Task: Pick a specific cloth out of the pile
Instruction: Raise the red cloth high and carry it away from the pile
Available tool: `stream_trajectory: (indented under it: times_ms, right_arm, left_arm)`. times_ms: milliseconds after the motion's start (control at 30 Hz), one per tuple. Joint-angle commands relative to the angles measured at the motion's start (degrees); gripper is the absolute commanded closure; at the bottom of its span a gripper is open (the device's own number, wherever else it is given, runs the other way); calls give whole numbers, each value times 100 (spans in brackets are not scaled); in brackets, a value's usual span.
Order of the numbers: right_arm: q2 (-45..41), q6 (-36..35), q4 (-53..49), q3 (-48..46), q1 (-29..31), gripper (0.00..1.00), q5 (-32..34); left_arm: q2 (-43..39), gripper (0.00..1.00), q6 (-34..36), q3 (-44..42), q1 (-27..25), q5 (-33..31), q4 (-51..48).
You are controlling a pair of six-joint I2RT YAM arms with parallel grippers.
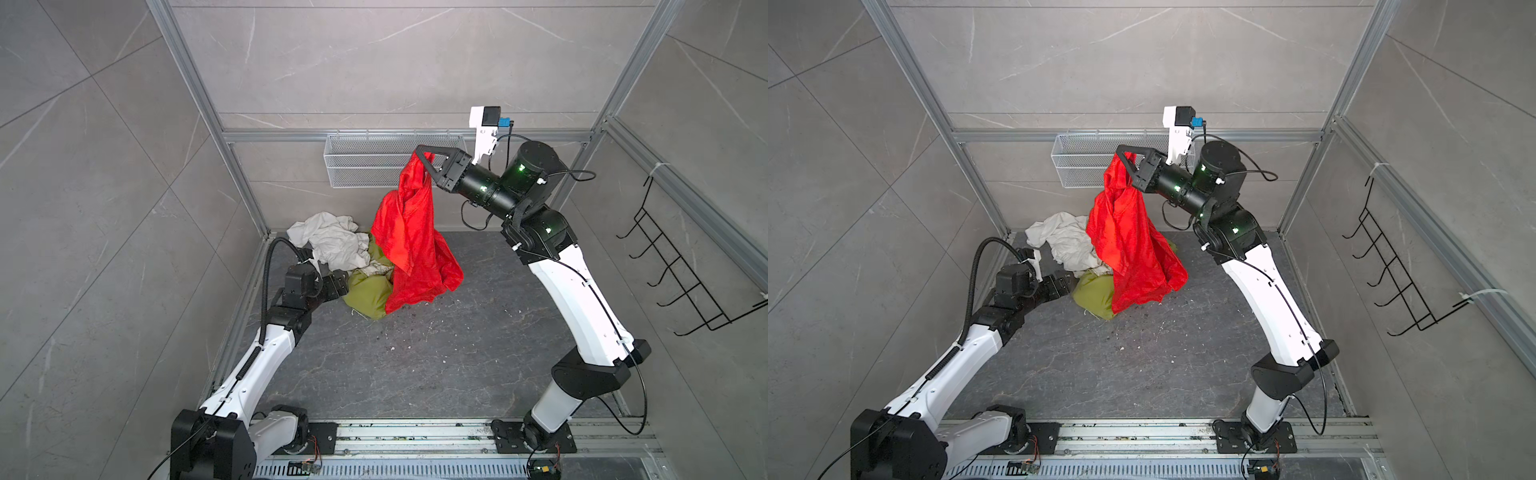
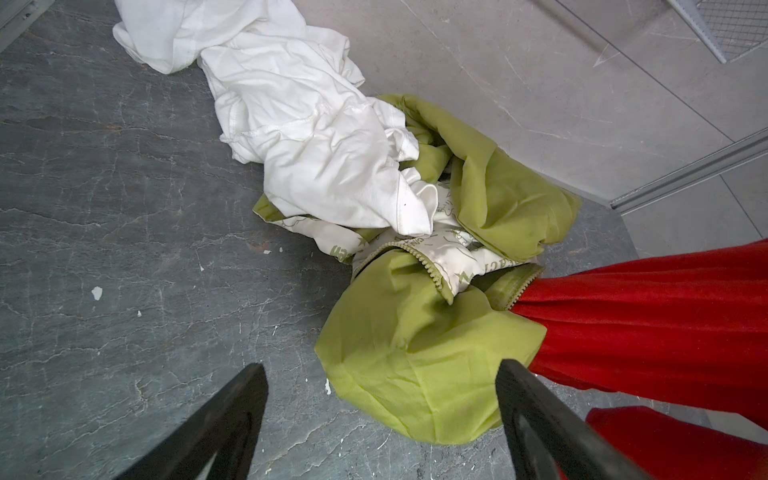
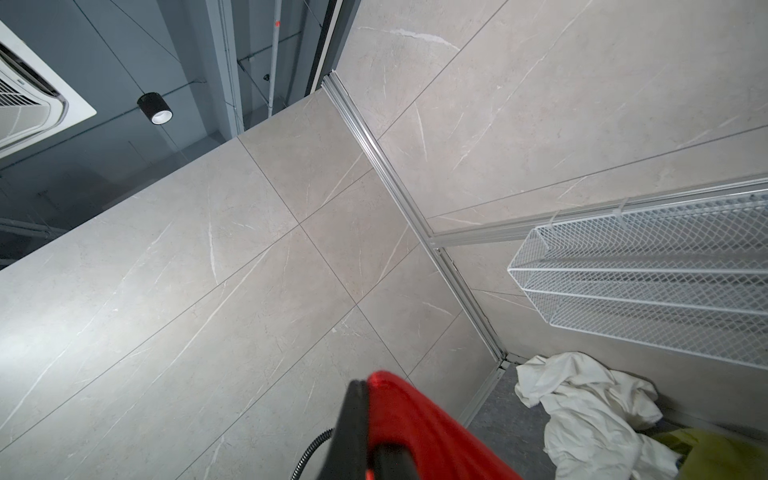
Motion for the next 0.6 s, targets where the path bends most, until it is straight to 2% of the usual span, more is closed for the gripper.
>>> stream_trajectory:
  times_ms: [0,233,567]
  right_arm:
    - [-135,-187,-12,218,54,100,62]
    - [-378,-331,-230,263,43,100,125]
    - [-470,-718,-927,1028,44,100,389]
  left_arm:
    - [-45,11,49,105,-30,15,150]
    - [-197,11,53,88,-38,16,129]
    - [-217,11,-2,114,-48,20,124]
